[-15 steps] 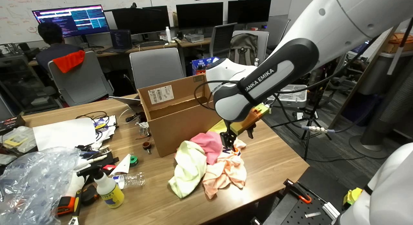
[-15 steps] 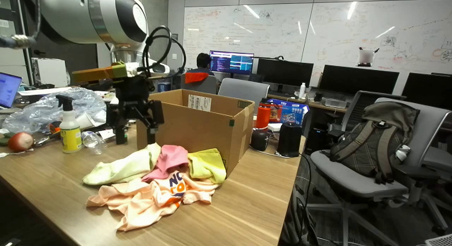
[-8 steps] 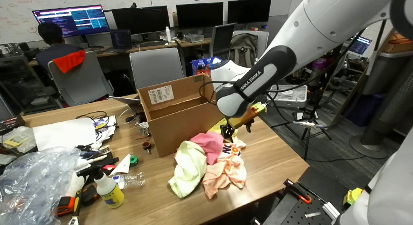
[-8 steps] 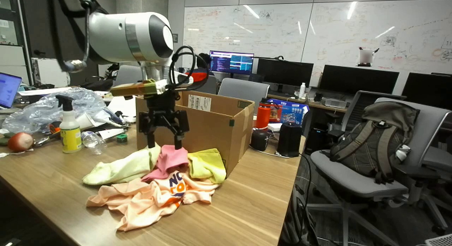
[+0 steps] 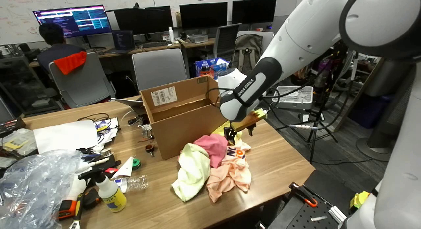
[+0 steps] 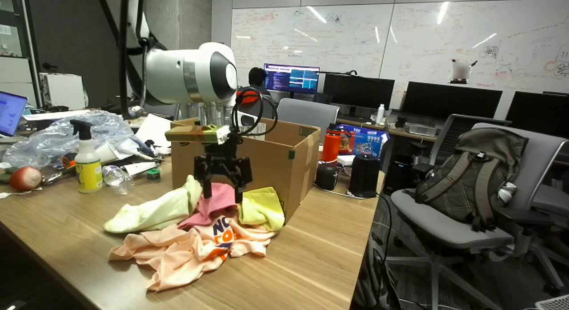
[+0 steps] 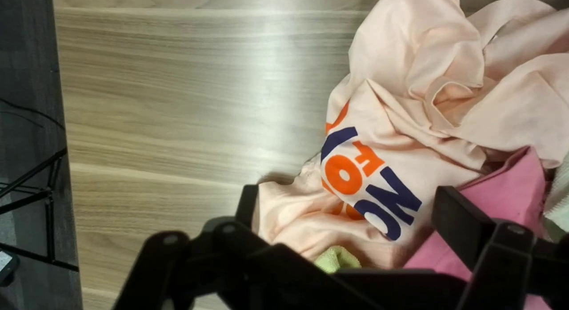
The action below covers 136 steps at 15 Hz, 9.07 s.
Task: Put all the towels into the box.
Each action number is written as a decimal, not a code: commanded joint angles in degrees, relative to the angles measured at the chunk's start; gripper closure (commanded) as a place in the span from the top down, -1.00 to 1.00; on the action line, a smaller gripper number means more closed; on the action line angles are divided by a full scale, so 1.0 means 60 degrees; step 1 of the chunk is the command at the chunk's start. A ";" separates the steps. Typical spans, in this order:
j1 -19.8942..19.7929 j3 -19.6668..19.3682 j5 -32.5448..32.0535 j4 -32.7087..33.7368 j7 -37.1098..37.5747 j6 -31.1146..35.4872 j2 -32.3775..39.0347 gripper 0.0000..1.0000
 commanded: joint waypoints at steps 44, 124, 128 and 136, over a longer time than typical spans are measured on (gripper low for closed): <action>-0.0133 -0.0030 0.2216 0.0407 -0.3774 0.1018 0.1897 -0.99; 0.2143 -0.0308 -0.3747 1.6548 -0.1805 -0.9444 0.4567 1.00; 0.2067 -0.0233 -0.3614 1.6418 -0.1870 -1.0537 0.4254 1.00; 0.1279 0.0252 -0.2129 1.6030 -0.2073 -1.2060 0.3668 1.00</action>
